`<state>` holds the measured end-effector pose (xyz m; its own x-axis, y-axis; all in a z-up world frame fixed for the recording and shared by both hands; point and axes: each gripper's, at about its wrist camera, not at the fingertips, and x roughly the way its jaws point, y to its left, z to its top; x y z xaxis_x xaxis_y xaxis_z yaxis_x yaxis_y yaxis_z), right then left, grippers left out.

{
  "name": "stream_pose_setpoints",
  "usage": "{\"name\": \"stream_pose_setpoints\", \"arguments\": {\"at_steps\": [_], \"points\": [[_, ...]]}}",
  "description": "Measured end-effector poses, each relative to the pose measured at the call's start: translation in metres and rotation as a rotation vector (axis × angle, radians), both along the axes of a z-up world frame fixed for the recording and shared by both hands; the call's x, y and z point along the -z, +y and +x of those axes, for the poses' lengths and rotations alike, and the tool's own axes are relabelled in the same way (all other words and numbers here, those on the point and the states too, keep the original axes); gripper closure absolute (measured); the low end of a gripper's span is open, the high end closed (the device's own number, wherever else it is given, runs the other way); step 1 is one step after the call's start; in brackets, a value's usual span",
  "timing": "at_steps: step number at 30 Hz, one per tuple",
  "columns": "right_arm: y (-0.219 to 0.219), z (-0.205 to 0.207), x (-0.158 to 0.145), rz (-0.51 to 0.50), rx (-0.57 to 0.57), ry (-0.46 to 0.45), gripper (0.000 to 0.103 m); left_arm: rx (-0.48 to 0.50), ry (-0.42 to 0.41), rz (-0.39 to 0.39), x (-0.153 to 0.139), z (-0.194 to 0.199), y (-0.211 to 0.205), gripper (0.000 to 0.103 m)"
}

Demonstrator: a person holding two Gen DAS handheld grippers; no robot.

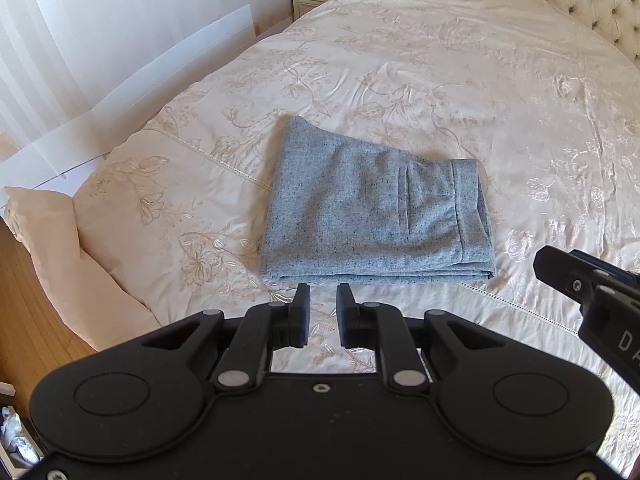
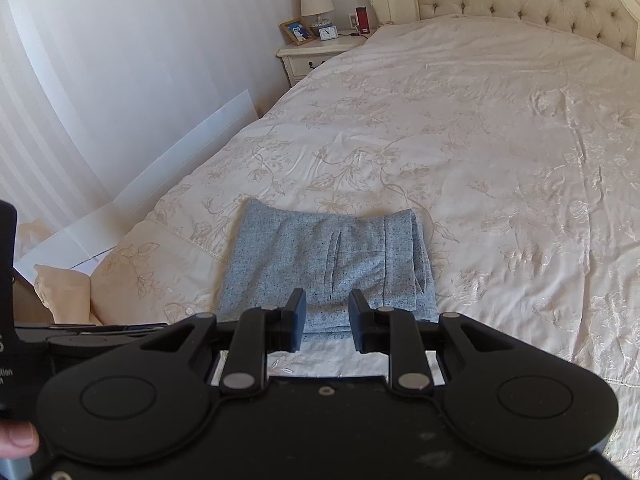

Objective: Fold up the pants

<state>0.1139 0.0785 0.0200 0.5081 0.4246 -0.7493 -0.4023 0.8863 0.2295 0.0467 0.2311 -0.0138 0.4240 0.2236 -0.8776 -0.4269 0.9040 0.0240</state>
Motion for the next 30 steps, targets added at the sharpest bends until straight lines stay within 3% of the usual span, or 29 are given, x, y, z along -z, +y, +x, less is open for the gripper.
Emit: {"name": "stream_pose_setpoints", "arguments": {"at_steps": [30], "points": [[-0.0069,-0.0001,0.0058,0.015,0.038,0.023,0.078,0.024,0.024,0.015,0.0059,0.0027,-0.0002,0.080]]}}
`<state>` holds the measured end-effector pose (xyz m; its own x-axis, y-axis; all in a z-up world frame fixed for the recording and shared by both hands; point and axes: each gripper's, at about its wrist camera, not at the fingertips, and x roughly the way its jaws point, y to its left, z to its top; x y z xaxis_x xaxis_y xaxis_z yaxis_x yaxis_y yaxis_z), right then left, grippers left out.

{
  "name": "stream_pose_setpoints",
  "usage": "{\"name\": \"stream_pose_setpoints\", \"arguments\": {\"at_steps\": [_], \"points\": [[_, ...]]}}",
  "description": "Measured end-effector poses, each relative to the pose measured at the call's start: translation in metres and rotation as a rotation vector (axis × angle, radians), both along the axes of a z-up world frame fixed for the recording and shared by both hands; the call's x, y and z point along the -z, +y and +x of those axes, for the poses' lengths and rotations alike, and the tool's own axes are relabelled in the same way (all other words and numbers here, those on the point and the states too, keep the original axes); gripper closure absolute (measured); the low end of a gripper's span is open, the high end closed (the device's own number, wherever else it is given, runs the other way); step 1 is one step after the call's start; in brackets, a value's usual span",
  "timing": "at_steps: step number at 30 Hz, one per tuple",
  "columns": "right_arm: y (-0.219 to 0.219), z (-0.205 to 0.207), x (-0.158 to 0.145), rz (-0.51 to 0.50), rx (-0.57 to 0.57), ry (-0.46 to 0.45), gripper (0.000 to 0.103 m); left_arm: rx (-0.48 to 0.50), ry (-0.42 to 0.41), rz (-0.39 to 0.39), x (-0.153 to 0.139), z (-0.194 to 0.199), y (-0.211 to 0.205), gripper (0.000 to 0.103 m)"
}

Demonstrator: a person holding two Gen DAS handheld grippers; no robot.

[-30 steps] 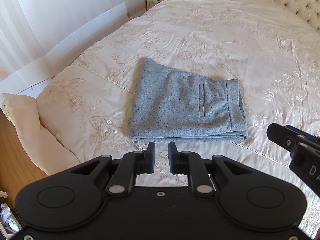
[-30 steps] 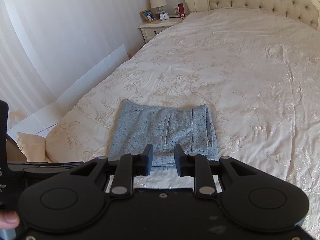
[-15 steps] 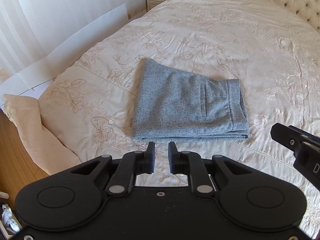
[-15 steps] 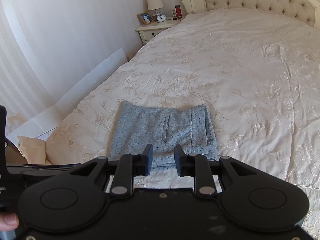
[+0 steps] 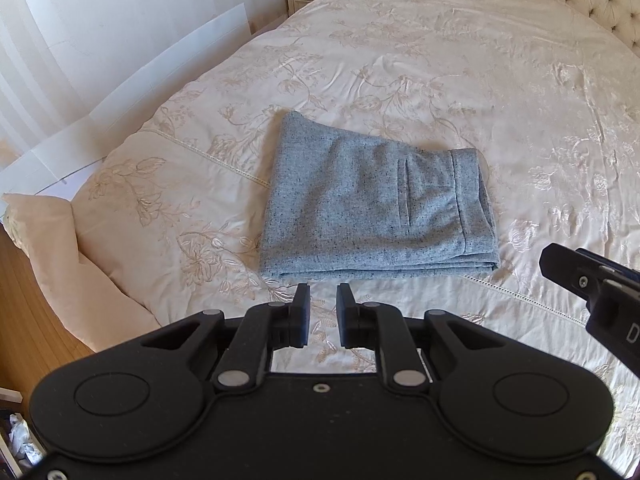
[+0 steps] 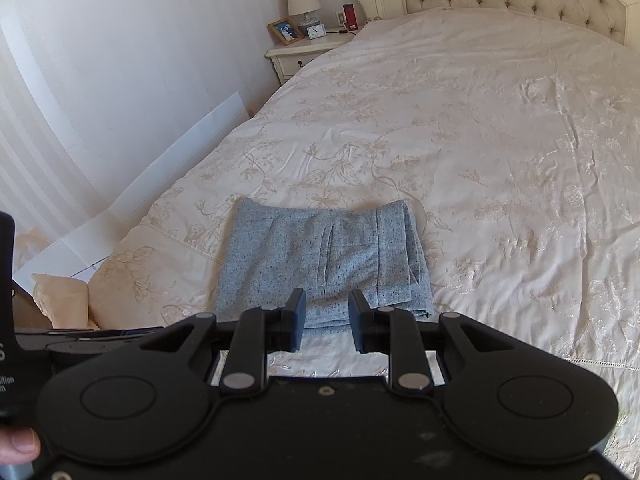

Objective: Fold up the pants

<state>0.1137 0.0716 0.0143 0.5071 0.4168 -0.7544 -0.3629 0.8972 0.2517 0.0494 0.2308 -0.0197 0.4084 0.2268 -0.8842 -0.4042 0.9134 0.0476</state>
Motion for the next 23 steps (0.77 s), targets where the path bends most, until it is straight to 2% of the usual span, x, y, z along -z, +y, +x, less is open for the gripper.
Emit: {"name": "stream_pose_setpoints", "arguments": {"at_steps": [23], "points": [[0.011,0.013,0.012,-0.004,0.000,0.044,0.078,0.015,0.029,0.012,0.011,0.012,0.009,0.080]]}}
